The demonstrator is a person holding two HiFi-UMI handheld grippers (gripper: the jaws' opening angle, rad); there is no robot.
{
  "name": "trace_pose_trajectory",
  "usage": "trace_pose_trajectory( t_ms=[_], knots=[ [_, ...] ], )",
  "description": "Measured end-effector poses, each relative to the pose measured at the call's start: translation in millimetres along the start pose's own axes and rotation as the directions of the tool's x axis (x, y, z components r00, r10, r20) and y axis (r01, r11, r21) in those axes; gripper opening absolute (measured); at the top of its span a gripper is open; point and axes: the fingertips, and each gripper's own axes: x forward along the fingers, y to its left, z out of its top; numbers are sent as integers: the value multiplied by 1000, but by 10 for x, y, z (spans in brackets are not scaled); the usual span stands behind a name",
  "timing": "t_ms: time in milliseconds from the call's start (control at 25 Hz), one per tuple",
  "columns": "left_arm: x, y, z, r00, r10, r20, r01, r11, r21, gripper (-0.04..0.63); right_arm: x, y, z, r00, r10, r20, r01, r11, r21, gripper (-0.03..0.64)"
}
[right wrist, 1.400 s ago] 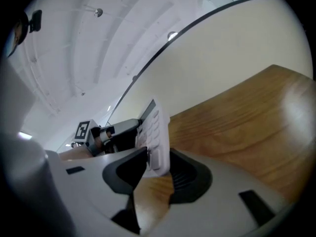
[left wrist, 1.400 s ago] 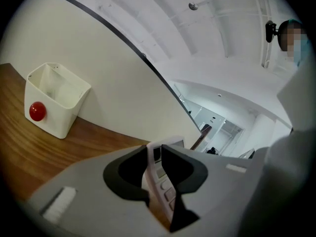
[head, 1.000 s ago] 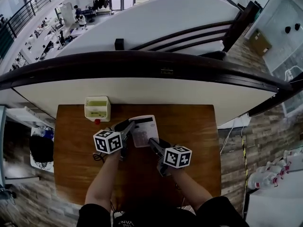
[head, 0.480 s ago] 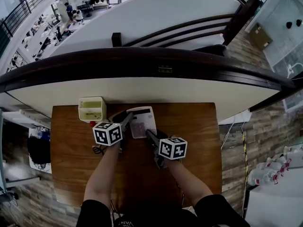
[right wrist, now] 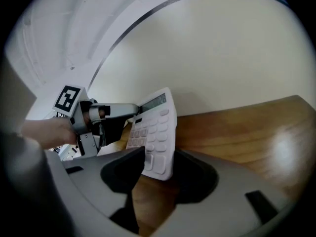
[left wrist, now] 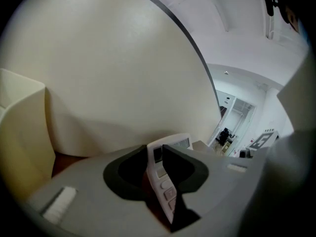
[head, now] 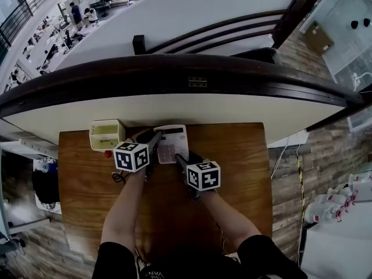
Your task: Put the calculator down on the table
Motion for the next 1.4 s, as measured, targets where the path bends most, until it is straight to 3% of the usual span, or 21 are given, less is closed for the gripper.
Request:
trace_pose_trajectory(
  t_ms=[360,640,840,1040,1400],
  knots=[
    [65,91,-55,999,40,-30,-39,999,29,94,94,-52,-3,997,-49,-51,44,996,-83,175],
    [141,171,-129,993,83,-82,-77,995,65,94,90,-49,20,996,-84,-21,81,992,-99,176],
    [136,214,-135,993,93,-66,-89,994,68,108,70,-42,51,996,-90,28,92,991,-99,178],
    [31,242,-107,992,122,-25,-121,992,44,192,-5,-38,44,994,-92,59,95,994,-54,179],
    [-304,-9,-123,991,125,44,-127,990,56,196,-313,8,18,987,-127,93,132,990,-41,178]
  ],
)
